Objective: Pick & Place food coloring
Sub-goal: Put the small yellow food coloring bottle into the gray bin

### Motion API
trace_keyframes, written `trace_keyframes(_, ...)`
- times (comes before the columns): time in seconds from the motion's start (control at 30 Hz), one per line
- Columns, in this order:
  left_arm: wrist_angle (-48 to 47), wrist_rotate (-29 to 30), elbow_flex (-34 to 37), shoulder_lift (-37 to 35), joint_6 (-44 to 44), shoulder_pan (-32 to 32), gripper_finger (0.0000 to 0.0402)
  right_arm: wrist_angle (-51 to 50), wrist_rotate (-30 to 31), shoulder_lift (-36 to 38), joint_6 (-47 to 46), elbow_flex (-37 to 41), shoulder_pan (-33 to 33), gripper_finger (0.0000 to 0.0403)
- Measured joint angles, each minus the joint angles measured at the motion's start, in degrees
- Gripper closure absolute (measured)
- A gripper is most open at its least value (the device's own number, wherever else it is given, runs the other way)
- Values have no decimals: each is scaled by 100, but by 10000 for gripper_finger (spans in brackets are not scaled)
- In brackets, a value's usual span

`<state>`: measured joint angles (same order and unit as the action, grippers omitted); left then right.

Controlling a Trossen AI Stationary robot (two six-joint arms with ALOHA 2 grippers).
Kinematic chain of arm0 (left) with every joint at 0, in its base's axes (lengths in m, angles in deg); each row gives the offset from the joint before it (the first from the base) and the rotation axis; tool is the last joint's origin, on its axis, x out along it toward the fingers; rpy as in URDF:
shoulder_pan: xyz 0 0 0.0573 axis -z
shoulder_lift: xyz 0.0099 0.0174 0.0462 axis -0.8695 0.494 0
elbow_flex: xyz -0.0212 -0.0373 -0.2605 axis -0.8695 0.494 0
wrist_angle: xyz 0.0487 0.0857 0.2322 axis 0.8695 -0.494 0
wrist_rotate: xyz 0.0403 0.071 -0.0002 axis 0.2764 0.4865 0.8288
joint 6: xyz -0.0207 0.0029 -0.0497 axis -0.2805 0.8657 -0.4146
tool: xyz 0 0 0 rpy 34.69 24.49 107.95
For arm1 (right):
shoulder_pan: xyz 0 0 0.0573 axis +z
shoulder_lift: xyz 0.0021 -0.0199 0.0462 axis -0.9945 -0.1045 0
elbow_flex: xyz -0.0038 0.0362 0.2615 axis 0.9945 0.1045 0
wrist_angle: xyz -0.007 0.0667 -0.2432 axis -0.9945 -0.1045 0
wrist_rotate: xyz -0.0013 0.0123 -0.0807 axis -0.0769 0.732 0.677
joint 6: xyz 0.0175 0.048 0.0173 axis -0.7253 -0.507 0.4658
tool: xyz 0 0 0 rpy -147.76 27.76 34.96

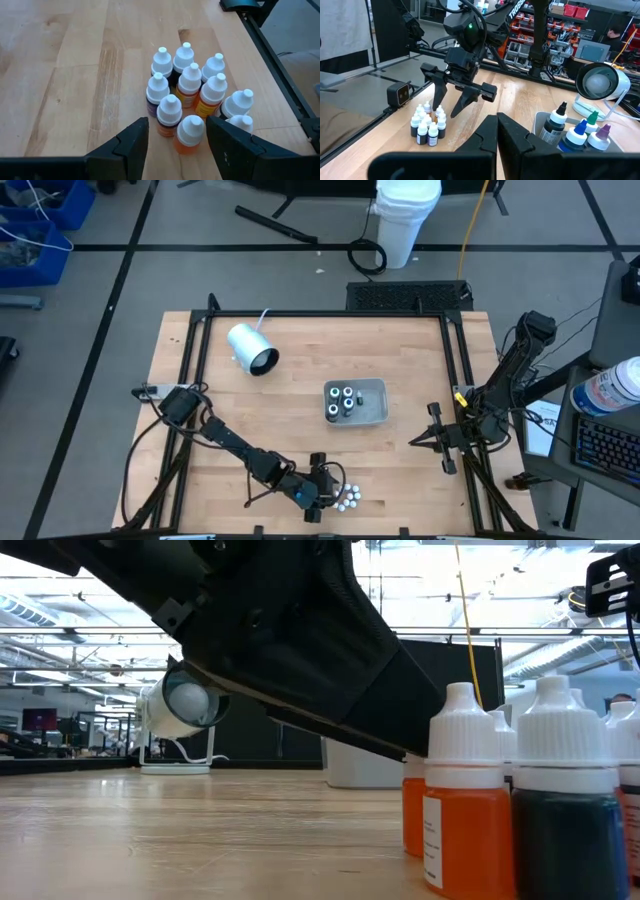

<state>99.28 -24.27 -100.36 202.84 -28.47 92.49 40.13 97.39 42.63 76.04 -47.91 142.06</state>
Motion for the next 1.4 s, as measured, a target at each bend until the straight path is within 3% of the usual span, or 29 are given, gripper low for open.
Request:
trace_keyframes(0.4, -30, -7, 0, 0, -6, -4, 294, 1, 0, 0, 8, 0, 0, 403)
trace_keyframes(0.67, -2, -345, 0, 0, 58, -3, 337, 2, 0, 0, 3, 0, 0, 403)
trace_keyframes(0.93, -103, -453, 0, -46, 134, 11, 327, 0, 0, 0, -1, 0, 0, 403)
trace_keyframes(1.1, -1006, -441, 7, -432, 91, 30, 342, 0, 0, 0, -1, 0, 0, 403)
trace_keyframes(1.27, -1683, -45, 11, -1078, 299, 67, 340, 0, 0, 0, 5, 0, 0, 403)
trace_keyframes(1.4, -1667, 317, -80, -1603, 483, -131, 332, 2, 0, 0, 10, 0, 0, 403)
